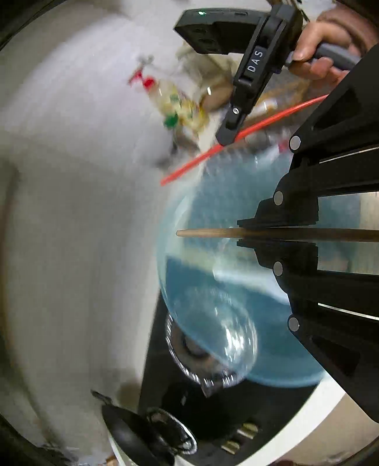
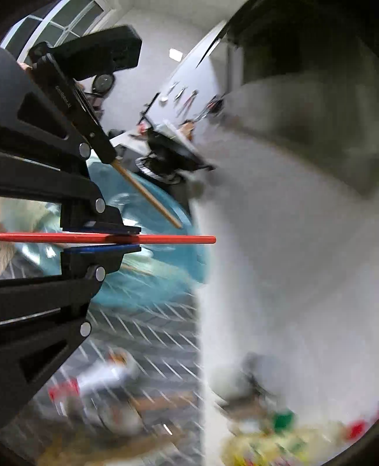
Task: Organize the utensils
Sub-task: 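Carry both chopsticks into the blue basin and open both tools, then grasp another wooden chopstick with the right tool while the left tool reaches toward the utensils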
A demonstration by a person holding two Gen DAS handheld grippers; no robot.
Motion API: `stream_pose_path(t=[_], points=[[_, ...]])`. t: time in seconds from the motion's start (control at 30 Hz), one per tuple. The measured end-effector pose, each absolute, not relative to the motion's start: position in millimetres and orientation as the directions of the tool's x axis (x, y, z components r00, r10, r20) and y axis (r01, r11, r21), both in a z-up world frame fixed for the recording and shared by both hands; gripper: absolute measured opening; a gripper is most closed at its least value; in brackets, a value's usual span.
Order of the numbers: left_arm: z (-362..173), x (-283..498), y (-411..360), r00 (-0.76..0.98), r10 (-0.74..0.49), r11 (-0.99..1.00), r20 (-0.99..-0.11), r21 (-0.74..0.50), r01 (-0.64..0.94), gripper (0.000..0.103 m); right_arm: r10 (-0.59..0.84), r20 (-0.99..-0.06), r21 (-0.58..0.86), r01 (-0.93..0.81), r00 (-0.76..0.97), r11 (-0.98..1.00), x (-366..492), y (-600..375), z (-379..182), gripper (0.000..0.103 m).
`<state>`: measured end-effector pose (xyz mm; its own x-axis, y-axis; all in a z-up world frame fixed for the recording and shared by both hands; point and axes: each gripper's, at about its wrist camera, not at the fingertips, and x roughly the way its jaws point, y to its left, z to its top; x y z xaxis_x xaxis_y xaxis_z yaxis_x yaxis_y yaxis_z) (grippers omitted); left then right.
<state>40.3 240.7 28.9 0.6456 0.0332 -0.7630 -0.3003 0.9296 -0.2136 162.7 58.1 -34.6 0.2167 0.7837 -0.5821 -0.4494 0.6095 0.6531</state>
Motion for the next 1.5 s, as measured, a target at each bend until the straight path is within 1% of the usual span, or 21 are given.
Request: stream_pose_path(t=[0.13, 0.23, 0.4, 0.53, 0.6, 0.7, 0.73, 0.77, 0.83, 0.87, 0.9, 0.93, 0.97, 1.0, 1.07, 1.13, 1.2, 1.33, 1.43, 1.47, 1.5], points=[[-4, 45, 276, 0.589, 0.047, 0.925, -0.807, -0.187, -0.331, 0.008, 0.682, -0.706, 0.574, -0.411, 0.189, 0.708, 154, 109, -65, 0.007], [-22, 50, 286, 0.560, 0.021, 0.933, -0.828, -0.185, -0.309, 0.008, 0.614, -0.766, 0.511, -0.398, 0.192, 0.762, 151, 129, -75, 0.007], [-43, 55, 286, 0.506, -0.002, 0.942, -0.862, -0.171, -0.288, 0.008, 0.544, -0.821, 0.455, -0.375, 0.175, 0.808, 155, 151, -86, 0.008], [-46, 50, 288, 0.503, -0.009, 0.940, -0.864, -0.180, -0.291, 0.009, 0.535, -0.829, 0.452, -0.368, 0.163, 0.813, 157, 154, -85, 0.009], [-41, 47, 289, 0.501, 0.001, 0.937, -0.865, -0.174, -0.303, 0.009, 0.566, -0.807, 0.478, -0.374, 0.171, 0.795, 159, 139, -75, 0.009], [-9, 36, 281, 0.549, -0.009, 0.939, -0.836, -0.195, -0.282, 0.011, 0.629, -0.727, 0.489, -0.438, 0.274, 0.755, 159, 103, -35, 0.009], [2, 33, 276, 0.571, -0.017, 0.942, -0.820, -0.204, -0.265, 0.020, 0.641, -0.698, 0.475, -0.464, 0.320, 0.748, 158, 88, -19, 0.009], [17, 29, 269, 0.600, -0.025, 0.947, -0.800, -0.212, -0.242, 0.033, 0.652, -0.664, 0.456, -0.493, 0.366, 0.741, 157, 71, -1, 0.008], [51, 23, 243, 0.665, -0.056, 0.961, -0.745, -0.222, -0.167, 0.048, 0.669, -0.602, 0.417, -0.543, 0.436, 0.729, 156, 39, 26, 0.009], [64, 21, 229, 0.689, -0.077, 0.966, -0.721, -0.224, -0.126, 0.055, 0.668, -0.575, 0.387, -0.562, 0.473, 0.731, 154, 22, 39, 0.012], [76, 20, 209, 0.708, -0.108, 0.972, -0.698, -0.225, -0.074, 0.058, 0.663, -0.544, 0.349, -0.580, 0.514, 0.736, 152, -1, 50, 0.021], [82, 22, 194, 0.713, -0.132, 0.973, -0.688, -0.228, -0.040, 0.064, 0.647, -0.517, 0.308, -0.584, 0.560, 0.751, 149, -26, 57, 0.028], [84, 24, 179, 0.714, -0.160, 0.972, -0.681, -0.235, -0.006, 0.064, 0.614, -0.502, 0.258, -0.572, 0.609, 0.779, 147, -50, 59, 0.040], [82, 29, 158, 0.706, -0.200, 0.969, -0.679, -0.244, 0.039, 0.064, 0.590, -0.494, 0.217, -0.566, 0.639, 0.795, 145, -66, 59, 0.050], [65, 45, 119, 0.664, -0.248, 0.964, -0.705, -0.249, 0.097, 0.064, 0.551, -0.503, 0.144, -0.564, 0.666, 0.813, 143, -99, 47, 0.050], [40, 63, 89, 0.604, -0.280, 0.957, -0.746, -0.265, 0.117, 0.064, 0.484, -0.564, 0.065, -0.549, 0.669, 0.833, 141, -133, 17, 0.050], [10, 77, 64, 0.545, -0.305, 0.950, -0.781, -0.290, 0.116, 0.064, 0.442, -0.631, 0.038, -0.544, 0.638, 0.838, 139, -163, -17, 0.050], [-48, 102, 29, 0.448, -0.275, 0.960, -0.851, -0.269, 0.080, 0.064, 0.393, -0.749, 0.047, -0.549, 0.534, 0.835, 141, -206, -83, 0.050], [-76, 118, 18, 0.397, -0.245, 0.967, -0.885, -0.253, 0.034, 0.064, 0.395, -0.782, 0.059, -0.573, 0.483, 0.817, 145, -221, -111, 0.049], [-81, 120, 17, 0.390, -0.234, 0.969, -0.890, -0.245, 0.022, 0.064, 0.403, -0.787, 0.061, -0.592, 0.466, 0.804, 148, -222, -117, 0.046], [-86, 123, 15, 0.383, -0.222, 0.972, -0.897, -0.236, 0.010, 0.064, 0.413, -0.790, 0.064, -0.608, 0.454, 0.791, 149, -222, -121, 0.034]])
